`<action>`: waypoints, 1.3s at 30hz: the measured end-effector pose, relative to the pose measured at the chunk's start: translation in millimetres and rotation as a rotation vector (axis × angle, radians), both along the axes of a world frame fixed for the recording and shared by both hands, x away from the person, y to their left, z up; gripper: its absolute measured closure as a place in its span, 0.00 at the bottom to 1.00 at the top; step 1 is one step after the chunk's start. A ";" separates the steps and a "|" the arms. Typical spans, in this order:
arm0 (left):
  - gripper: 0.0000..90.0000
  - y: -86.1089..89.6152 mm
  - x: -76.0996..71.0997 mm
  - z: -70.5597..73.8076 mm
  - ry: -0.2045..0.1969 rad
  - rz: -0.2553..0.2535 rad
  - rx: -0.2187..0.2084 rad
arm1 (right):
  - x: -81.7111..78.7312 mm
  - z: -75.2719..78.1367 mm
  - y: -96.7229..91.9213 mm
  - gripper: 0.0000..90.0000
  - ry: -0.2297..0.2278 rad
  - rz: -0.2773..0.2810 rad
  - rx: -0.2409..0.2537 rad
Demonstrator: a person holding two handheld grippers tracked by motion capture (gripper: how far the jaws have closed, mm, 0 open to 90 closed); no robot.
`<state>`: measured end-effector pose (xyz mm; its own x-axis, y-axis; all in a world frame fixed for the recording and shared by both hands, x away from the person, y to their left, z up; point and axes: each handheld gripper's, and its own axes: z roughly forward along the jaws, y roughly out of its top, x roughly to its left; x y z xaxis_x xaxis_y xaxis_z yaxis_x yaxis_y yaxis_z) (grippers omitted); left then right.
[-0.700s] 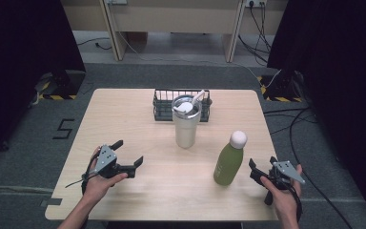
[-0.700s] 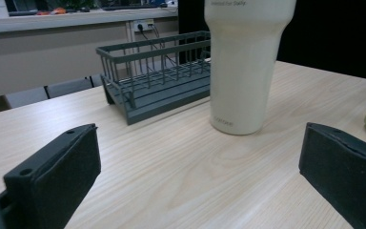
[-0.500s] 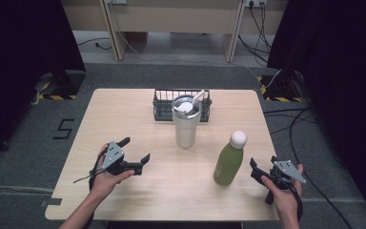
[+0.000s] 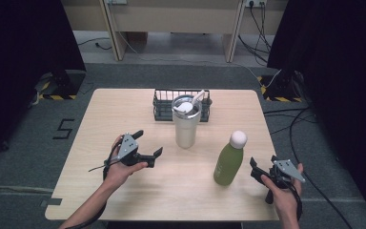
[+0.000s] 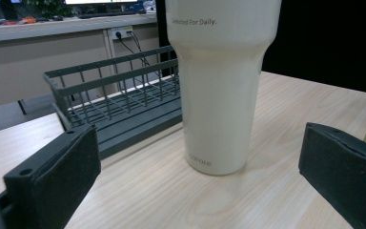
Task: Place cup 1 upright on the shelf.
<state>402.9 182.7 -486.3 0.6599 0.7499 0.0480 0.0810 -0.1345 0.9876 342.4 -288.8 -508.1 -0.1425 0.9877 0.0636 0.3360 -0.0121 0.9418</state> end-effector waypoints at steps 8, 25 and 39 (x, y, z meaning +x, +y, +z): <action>0.00 -16.1 12.1 2.4 0.002 -0.021 0.002 | 1.2 -0.3 0.2 0.17 0.002 0.001 0.000; 0.00 -42.0 37.5 7.0 0.004 -0.058 0.011 | 2.1 -2.5 0.7 0.17 0.011 -0.006 0.002; 0.00 -63.8 59.2 2.9 0.021 -0.068 0.018 | 1.5 -2.8 0.6 0.17 0.012 -0.003 0.005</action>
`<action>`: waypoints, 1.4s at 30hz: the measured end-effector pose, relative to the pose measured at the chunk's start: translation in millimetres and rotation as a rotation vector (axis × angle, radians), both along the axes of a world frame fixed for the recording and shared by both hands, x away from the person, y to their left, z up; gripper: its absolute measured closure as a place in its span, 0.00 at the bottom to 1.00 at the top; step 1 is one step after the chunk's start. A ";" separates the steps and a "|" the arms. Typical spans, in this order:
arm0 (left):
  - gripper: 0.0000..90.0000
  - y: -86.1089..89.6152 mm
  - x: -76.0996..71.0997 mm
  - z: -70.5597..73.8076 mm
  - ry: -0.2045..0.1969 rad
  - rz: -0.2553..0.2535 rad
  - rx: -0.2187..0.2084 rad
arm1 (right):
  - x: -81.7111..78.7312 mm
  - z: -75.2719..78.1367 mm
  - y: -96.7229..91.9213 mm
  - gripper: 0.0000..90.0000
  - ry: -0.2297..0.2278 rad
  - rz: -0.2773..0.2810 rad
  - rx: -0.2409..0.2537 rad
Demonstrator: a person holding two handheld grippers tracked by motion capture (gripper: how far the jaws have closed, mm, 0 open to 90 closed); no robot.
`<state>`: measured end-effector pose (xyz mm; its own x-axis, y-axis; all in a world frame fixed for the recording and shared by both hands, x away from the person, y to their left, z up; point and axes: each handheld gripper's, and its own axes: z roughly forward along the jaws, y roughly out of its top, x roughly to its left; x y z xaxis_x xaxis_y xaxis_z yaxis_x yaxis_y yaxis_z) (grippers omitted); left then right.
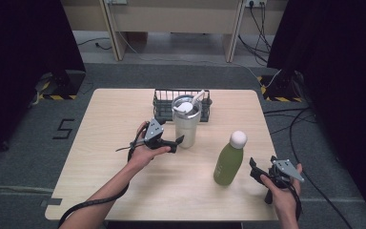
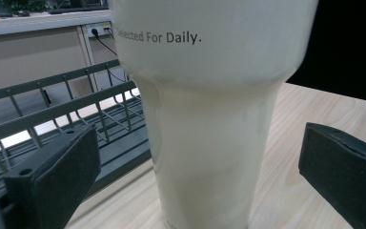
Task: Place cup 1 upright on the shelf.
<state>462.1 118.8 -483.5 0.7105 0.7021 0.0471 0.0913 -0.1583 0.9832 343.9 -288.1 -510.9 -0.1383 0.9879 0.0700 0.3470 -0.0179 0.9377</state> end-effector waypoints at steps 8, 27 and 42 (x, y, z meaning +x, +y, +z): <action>0.00 -17.9 12.2 -4.6 0.010 -0.012 0.009 | -0.2 -0.4 0.0 0.17 0.001 0.002 0.000; 0.04 -40.5 32.2 -9.5 0.005 0.006 0.007 | -0.4 -1.2 -1.0 0.17 0.004 0.006 -0.003; 0.10 -42.4 32.5 -10.4 0.003 0.006 -0.022 | -0.5 -2.6 -2.8 0.17 0.005 0.000 -0.001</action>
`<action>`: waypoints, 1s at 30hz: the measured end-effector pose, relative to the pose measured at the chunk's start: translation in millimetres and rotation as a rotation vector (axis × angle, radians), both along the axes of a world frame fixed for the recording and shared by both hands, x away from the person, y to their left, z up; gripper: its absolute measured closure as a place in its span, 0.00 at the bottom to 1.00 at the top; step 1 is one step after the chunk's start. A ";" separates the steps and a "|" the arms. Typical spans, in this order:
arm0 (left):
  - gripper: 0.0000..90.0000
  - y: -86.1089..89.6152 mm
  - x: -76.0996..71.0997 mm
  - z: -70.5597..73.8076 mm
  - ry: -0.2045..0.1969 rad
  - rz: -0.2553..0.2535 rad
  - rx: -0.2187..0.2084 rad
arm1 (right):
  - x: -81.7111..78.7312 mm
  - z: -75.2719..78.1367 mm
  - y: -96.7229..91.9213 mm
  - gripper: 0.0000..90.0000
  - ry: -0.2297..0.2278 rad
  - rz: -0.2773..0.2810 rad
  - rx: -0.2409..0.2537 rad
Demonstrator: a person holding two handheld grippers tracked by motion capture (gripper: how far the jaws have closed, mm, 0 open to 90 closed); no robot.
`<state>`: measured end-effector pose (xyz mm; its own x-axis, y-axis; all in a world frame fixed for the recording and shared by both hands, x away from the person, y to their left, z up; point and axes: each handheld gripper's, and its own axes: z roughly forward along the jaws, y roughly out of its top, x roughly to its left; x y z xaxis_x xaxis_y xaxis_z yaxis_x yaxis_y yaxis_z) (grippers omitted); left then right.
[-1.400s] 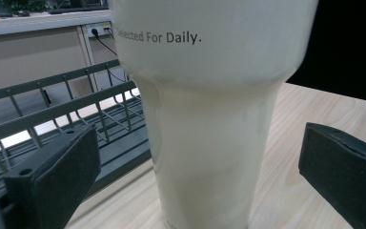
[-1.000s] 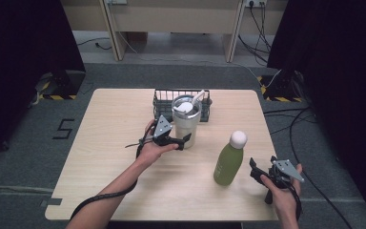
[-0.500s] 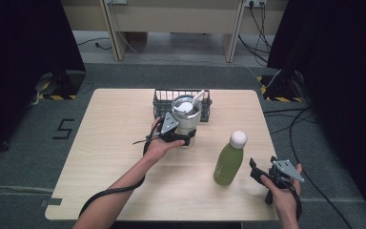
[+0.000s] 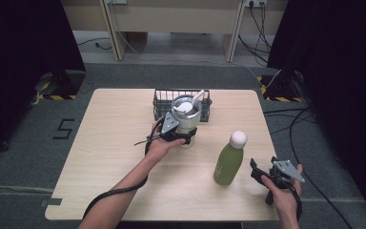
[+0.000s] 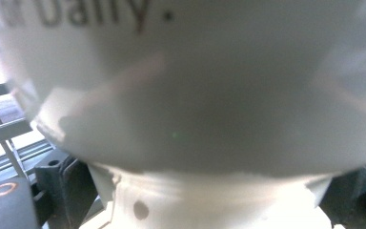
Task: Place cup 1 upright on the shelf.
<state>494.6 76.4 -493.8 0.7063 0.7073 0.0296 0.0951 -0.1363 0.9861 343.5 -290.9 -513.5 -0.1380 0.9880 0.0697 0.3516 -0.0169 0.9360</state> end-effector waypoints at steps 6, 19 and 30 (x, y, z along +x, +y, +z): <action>0.10 4.0 0.0 1.4 -0.039 0.000 0.032 | 0.2 -1.4 -1.3 0.17 0.004 0.001 -0.004; 0.10 10.1 -8.6 12.0 -0.028 0.023 -0.006 | -0.1 0.5 -3.2 0.17 -0.005 -0.009 -0.002; 0.10 34.3 -5.8 33.8 -0.066 0.089 -0.007 | -0.7 0.7 -3.9 0.17 -0.006 -0.016 0.004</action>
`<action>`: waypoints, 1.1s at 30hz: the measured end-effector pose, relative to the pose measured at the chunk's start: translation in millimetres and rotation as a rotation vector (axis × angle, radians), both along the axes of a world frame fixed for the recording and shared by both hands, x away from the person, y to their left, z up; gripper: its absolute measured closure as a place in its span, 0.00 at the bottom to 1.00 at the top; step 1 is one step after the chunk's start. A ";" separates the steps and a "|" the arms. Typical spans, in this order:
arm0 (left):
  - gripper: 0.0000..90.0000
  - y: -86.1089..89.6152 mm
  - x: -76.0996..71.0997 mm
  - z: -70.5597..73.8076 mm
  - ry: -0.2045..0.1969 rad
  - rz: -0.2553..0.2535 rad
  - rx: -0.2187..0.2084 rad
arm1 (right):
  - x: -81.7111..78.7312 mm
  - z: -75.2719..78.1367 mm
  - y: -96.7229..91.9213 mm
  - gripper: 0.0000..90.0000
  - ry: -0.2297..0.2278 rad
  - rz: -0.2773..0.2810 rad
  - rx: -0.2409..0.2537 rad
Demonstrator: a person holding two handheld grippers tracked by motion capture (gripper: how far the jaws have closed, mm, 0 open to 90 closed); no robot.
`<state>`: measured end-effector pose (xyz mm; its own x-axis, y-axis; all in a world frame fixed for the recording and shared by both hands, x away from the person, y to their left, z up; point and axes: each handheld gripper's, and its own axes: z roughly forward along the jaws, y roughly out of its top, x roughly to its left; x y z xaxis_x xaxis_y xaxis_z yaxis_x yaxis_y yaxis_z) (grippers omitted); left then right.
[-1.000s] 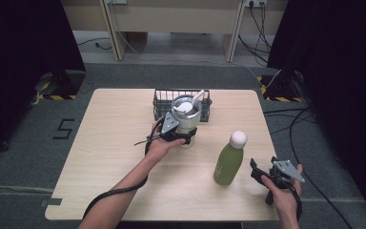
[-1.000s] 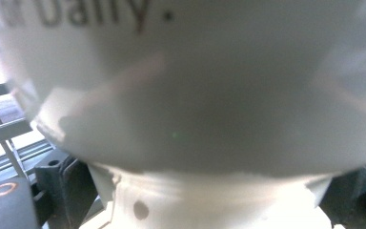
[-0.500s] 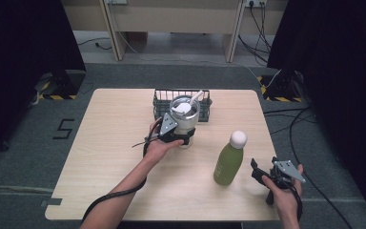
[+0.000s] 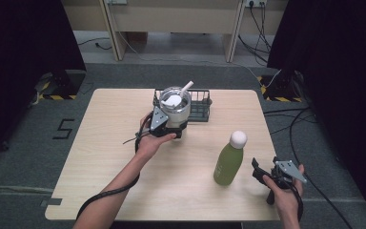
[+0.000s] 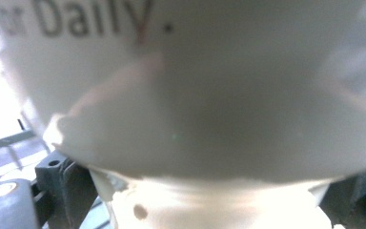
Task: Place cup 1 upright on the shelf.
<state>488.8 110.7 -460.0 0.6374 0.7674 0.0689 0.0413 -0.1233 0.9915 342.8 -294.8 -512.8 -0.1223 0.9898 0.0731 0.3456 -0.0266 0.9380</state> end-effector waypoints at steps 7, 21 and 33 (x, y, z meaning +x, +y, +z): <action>0.10 13.6 3.3 11.9 -0.023 0.037 0.004 | -0.1 -0.1 1.5 0.17 0.000 0.001 0.000; 0.10 28.2 13.1 30.7 -0.050 0.101 -0.019 | -0.5 -0.3 1.7 0.17 0.000 -0.003 0.003; 0.10 31.2 21.8 38.5 -0.055 0.150 -0.037 | -0.8 -0.6 2.8 0.17 0.002 -0.003 0.008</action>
